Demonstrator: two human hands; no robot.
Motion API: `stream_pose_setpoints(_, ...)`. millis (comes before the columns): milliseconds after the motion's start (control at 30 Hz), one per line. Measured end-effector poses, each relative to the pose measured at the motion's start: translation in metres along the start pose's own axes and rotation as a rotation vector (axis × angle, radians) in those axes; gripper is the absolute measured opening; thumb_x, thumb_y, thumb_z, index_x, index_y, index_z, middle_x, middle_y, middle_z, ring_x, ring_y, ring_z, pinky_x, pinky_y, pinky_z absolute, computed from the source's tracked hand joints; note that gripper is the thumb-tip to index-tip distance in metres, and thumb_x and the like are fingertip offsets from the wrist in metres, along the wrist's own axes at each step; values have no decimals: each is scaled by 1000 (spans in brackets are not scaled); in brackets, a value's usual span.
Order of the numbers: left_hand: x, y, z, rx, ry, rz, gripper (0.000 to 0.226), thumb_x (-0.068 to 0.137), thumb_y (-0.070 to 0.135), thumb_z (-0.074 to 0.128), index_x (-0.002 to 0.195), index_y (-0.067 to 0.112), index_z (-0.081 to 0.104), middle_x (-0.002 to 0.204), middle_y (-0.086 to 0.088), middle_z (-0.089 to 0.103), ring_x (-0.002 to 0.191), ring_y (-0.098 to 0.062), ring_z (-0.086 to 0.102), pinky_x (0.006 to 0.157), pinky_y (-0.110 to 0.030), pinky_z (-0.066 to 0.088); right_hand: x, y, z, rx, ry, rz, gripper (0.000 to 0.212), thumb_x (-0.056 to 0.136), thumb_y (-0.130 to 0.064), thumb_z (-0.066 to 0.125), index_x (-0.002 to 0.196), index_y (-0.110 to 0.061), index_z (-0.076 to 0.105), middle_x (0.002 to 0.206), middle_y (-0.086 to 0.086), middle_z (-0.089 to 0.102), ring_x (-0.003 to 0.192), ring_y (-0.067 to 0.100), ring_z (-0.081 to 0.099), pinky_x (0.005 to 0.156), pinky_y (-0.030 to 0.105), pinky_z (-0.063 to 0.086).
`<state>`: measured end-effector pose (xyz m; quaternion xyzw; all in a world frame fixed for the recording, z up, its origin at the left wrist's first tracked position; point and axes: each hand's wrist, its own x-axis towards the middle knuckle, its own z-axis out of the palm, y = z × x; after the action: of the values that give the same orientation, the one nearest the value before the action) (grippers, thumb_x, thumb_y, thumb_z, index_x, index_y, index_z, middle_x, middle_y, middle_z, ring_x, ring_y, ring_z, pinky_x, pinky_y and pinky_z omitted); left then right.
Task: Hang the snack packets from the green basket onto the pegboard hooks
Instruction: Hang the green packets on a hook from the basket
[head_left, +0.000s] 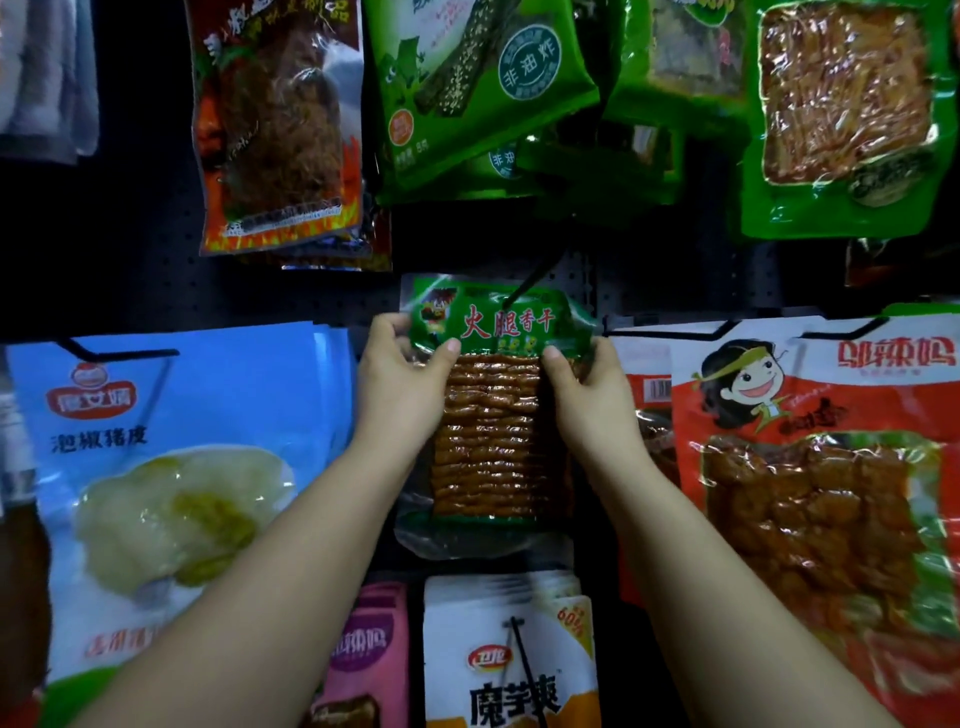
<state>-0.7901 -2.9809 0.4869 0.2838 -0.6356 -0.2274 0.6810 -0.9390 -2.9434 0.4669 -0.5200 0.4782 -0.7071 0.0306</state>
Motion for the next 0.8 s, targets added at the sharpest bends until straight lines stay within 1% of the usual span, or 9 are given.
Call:
stream_pose_setpoints(133, 9, -17, 7, 74, -16, -56, 44, 87, 20, 64, 126, 12, 44, 104, -13, 63, 99, -28, 62, 88, -50, 52, 13, 8, 8, -86, -21, 25, 41, 97, -29, 49, 132, -9, 40, 115, 6, 59, 107, 23, 57, 89, 37, 47)
stream_pose_setpoints(267, 15, -31, 14, 102, -12, -87, 37, 88, 17, 63, 119, 14, 45, 94, -3, 63, 97, -26, 63, 88, -49, 52, 23, 18, 14, -148, -37, 40, 37, 97, -27, 49, 127, -8, 41, 109, 5, 57, 109, 26, 57, 93, 43, 47)
stream_pose_setpoints(400, 21, -44, 20, 169, -5, -106, 44, 88, 19, 63, 126, 12, 42, 103, -4, 62, 99, -24, 60, 90, -46, 51, 32, 26, 23, -232, -29, 77, 39, 97, -32, 49, 127, -8, 42, 121, 12, 59, 112, 30, 56, 91, 43, 47)
stream_pose_setpoints(500, 22, -55, 22, 200, 8, -143, 39, 88, 21, 63, 121, 12, 45, 108, -6, 61, 95, -22, 58, 88, -43, 52, 35, 36, 28, -287, -31, 125, 45, 95, -38, 50, 130, -10, 41, 126, 12, 57, 114, 30, 55, 86, 38, 45)
stream_pose_setpoints(567, 22, -63, 22, 223, 26, -154, 35, 88, 21, 64, 117, 14, 46, 94, 0, 60, 92, -23, 59, 86, -41, 52, 35, 46, 30, -334, -40, 123, 44, 95, -38, 52, 128, -12, 41, 126, 11, 57, 115, 32, 55, 83, 36, 43)
stream_pose_setpoints(633, 20, -68, 22, 239, 48, -136, 34, 87, 20, 64, 115, 14, 46, 79, 8, 55, 90, -24, 60, 83, -39, 51, 33, 54, 31, -333, -57, 138, 44, 95, -37, 51, 130, -13, 39, 129, 11, 57, 117, 33, 54, 88, 39, 44)
stream_pose_setpoints(700, 16, -72, 22, 250, 65, -100, 35, 87, 19, 64, 115, 14, 45, 76, 9, 54, 88, -24, 60, 81, -37, 50, 28, 62, 33, -293, -49, 162, 53, 95, -39, 50, 137, -10, 35, 133, 13, 56, 120, 33, 54, 94, 40, 45)
stream_pose_setpoints(767, 11, -74, 23, 249, 68, -80, 37, 87, 18, 64, 117, 15, 43, 75, 9, 56, 87, -23, 61, 81, -37, 50, 20, 70, 33, -270, -17, 169, 59, 94, -40, 51, 138, -7, 33, 123, 12, 61, 116, 32, 56, 91, 39, 47)
stream_pose_setpoints(800, 8, -75, 24, 247, 68, -75, 38, 87, 17, 64, 118, 17, 42, 76, 9, 57, 87, -22, 61, 81, -36, 50, 15, 75, 33, -257, -4, 161, 57, 94, -39, 53, 135, -6, 35, 109, 7, 63, 110, 31, 58, 85, 36, 47)
